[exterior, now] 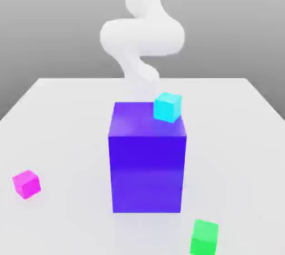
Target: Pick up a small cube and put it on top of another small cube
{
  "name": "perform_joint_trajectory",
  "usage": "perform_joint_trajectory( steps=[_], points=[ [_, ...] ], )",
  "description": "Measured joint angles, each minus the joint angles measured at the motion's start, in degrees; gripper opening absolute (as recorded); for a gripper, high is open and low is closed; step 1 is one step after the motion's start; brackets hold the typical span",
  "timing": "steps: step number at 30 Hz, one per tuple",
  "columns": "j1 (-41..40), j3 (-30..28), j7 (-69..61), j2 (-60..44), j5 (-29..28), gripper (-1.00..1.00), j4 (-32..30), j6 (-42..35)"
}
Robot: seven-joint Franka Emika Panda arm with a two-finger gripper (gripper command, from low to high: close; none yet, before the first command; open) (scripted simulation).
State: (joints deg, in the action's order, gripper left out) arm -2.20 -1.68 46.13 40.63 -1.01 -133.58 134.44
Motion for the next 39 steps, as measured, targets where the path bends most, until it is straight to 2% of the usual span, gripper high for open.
perform_joint_trajectory(
  steps=[12, 16, 20, 24, 29, 30, 36, 39],
  points=[
    [-9.8, -11.0, -0.8, -25.0, -1.8, 0.00, -8.7, 12.9],
    [-12.5, -15.2, -2.8, -33.3, 0.1, 0.00, -11.5, 17.2],
    [-17.4, -17.8, -6.6, -42.0, 4.4, 0.00, -14.4, 21.4],
    [-21.8, -16.9, -11.9, -50.8, 10.9, 0.00, -16.4, 25.7],
    [-28.7, -9.0, -17.7, -61.1, 18.4, 0.00, -14.5, 33.3],
    [-29.5, -8.0, -18.3, -62.2, 19.1, -1.00, -14.3, 34.2],
    [-30.0, -7.5, -18.5, -62.8, 19.3, -1.00, -14.1, 34.6],
    [-27.8, -10.3, -16.2, -59.0, 16.5, -1.00, -15.1, 31.7]
  ],
)
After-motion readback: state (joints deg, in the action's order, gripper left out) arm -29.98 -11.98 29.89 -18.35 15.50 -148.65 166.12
